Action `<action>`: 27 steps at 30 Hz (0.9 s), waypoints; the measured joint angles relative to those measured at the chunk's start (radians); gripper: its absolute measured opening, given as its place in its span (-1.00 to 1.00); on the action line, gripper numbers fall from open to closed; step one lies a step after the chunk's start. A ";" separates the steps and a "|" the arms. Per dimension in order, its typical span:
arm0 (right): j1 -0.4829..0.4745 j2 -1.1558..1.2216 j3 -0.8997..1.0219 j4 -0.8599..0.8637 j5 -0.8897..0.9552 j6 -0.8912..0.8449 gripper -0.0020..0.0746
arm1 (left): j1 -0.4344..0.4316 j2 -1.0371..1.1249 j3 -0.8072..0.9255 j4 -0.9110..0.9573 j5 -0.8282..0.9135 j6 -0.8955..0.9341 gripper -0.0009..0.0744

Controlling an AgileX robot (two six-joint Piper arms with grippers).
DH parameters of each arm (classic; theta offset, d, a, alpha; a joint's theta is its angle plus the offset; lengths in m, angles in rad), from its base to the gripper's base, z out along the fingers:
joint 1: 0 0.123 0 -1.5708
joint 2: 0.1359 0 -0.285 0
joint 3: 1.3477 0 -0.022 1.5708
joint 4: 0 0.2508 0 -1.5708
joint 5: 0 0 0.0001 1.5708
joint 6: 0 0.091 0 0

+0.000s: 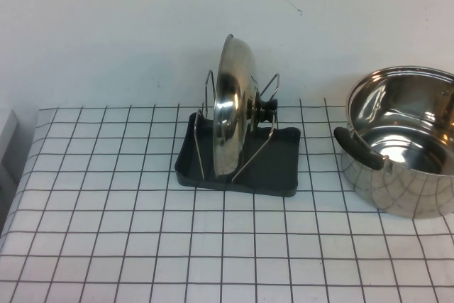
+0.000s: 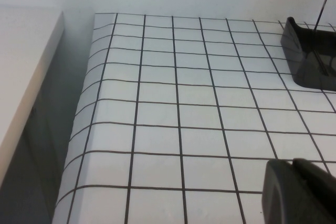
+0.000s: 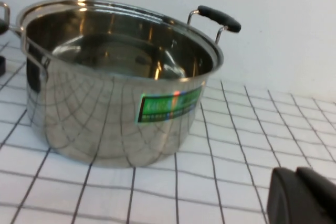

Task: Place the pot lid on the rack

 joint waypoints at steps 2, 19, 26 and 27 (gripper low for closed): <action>-0.006 -0.008 0.000 0.000 0.080 0.000 -0.95 | 0.000 0.000 0.000 0.000 0.000 0.000 -0.98; -0.008 -0.013 -0.002 -0.108 0.194 0.233 -0.95 | 0.000 0.000 0.000 -0.002 0.000 0.000 -0.98; 0.011 -0.013 -0.002 -0.113 0.194 0.233 -0.95 | 0.000 0.000 0.000 -0.002 0.000 0.000 -0.98; 0.011 -0.013 -0.002 -0.113 0.194 0.235 -0.95 | 0.000 0.000 0.000 -0.002 0.000 0.000 -0.98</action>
